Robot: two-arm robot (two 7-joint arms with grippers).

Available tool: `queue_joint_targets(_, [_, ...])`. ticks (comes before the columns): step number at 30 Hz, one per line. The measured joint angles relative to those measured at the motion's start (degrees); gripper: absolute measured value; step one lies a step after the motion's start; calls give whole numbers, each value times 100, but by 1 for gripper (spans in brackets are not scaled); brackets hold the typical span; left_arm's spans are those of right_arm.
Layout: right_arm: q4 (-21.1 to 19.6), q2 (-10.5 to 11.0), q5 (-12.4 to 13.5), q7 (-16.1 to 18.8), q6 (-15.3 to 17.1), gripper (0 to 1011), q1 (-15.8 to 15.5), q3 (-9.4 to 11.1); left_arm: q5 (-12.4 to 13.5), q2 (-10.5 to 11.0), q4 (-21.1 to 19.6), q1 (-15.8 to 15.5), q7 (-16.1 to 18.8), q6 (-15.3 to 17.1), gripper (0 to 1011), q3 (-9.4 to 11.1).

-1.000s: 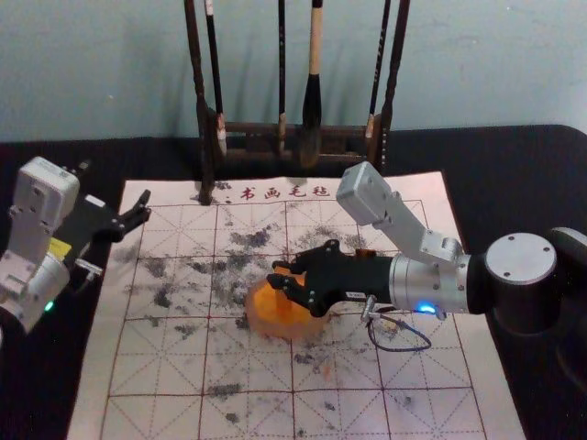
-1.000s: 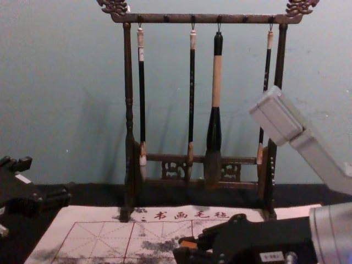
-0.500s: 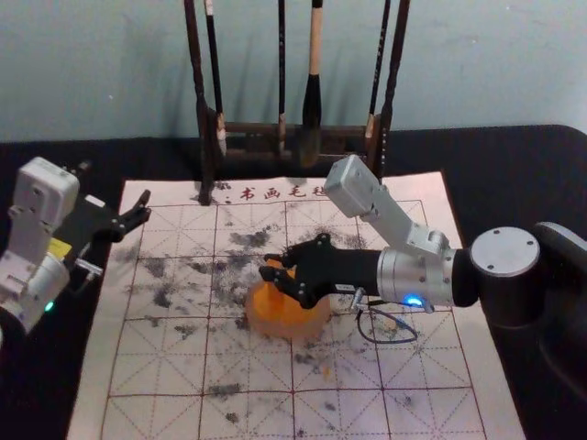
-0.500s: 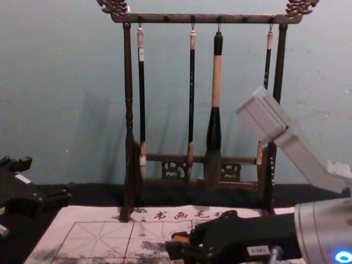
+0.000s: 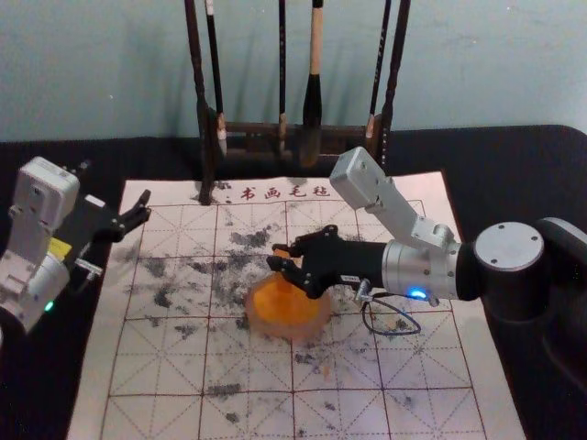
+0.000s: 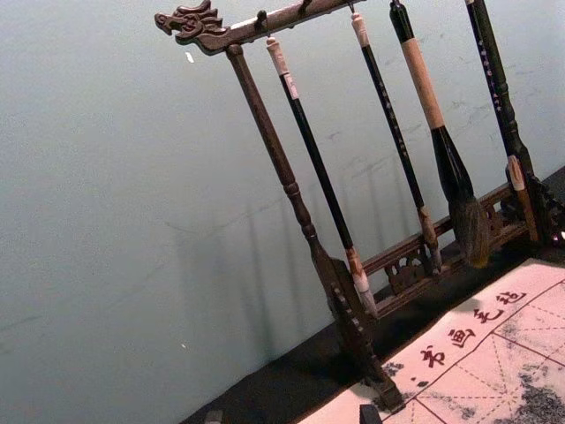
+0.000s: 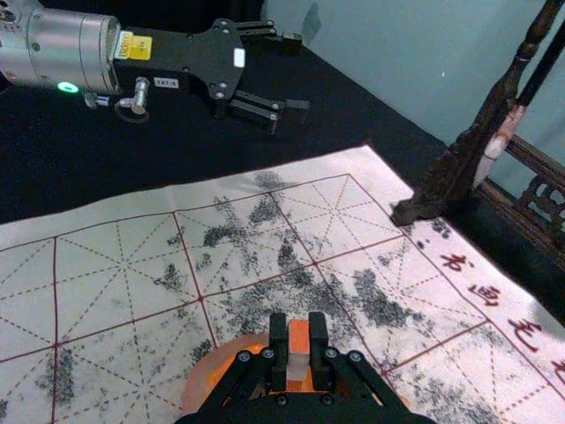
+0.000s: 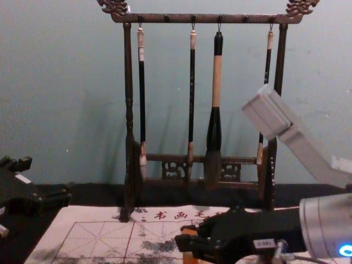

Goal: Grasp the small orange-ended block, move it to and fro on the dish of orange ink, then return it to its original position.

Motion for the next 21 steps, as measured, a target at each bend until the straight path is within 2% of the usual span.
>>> queue_joint_targets(21, [-349, 347, 52, 89, -28, 133, -231, 138, 0, 0, 0, 0, 0, 0, 1001, 0])
